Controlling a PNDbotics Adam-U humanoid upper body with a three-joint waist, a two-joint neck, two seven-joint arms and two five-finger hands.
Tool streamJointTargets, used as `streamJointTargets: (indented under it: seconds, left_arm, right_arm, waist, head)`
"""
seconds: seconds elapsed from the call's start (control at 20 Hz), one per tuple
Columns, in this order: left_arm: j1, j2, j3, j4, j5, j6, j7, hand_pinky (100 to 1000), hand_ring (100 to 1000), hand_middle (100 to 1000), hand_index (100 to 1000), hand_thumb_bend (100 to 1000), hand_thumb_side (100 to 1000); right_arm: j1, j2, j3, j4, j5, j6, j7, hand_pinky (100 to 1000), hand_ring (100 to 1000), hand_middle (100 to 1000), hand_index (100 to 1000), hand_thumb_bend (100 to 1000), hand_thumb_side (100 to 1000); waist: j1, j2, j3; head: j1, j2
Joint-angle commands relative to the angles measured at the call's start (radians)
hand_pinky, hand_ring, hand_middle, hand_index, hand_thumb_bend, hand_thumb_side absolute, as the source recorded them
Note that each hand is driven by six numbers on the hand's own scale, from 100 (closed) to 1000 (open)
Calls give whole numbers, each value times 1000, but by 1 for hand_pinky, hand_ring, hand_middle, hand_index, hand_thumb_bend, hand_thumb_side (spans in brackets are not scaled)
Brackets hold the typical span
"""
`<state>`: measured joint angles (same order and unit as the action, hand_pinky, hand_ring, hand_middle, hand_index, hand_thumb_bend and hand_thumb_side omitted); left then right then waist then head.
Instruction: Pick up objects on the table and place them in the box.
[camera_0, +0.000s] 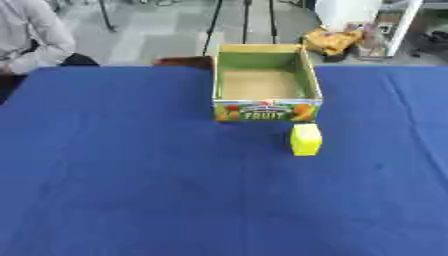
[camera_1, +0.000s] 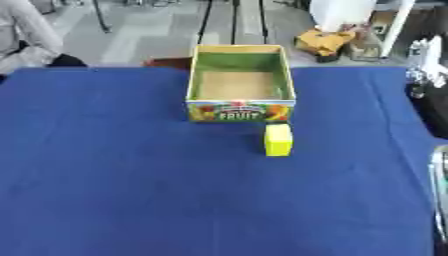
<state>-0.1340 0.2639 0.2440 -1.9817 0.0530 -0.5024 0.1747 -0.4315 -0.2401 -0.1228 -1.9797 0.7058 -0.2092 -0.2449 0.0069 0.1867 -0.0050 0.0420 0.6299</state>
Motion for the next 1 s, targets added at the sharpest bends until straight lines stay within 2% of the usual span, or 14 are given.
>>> streamJointTargets:
  seconds: [0.05,0.35,0.55,0.6,0.8,1.0]
  left_arm:
    - [-12,8,3,-18,4,-1,-5,598,723,864,985,100,1000]
    - [-9,8,3,-18,2,-3,-6,599,723,864,985,100,1000]
    - [-9,12,-1,-18,3,-2,-8,599,724,864,985,100,1000]
    - [-9,12,-2,-18,4,-2,-9,599,724,865,986,100,1000]
    - [-8,12,-7,-18,8,-2,-15,597,724,865,986,100,1000]
    - [-7,11,-11,-18,11,-2,-21,598,725,865,986,100,1000]
  right_arm:
    - [-12,-17,-6,-20,-6,-2,2,843,740,671,791,100,870]
    - [-19,-32,-6,-20,-5,0,2,841,755,688,798,100,883]
    - [-74,-107,19,-20,27,47,39,833,777,716,833,100,966]
    - [-92,-126,31,-20,39,61,60,833,785,724,850,100,997]
    - [-183,-201,96,-19,96,131,213,829,803,749,875,100,1000]
    - [-278,-252,160,31,144,189,373,828,830,774,896,100,1000]
  waist:
    - [2,-9,1]
    - [3,-8,-1]
    - [1,-11,2]
    - [0,-12,3]
    - [1,-12,14]
    - [3,-11,24]
  head:
    - [-5,-16]
    - [-3,-18]
    - [-9,-18]
    - [-10,-18]
    - [-21,-15]
    - [-33,-13]
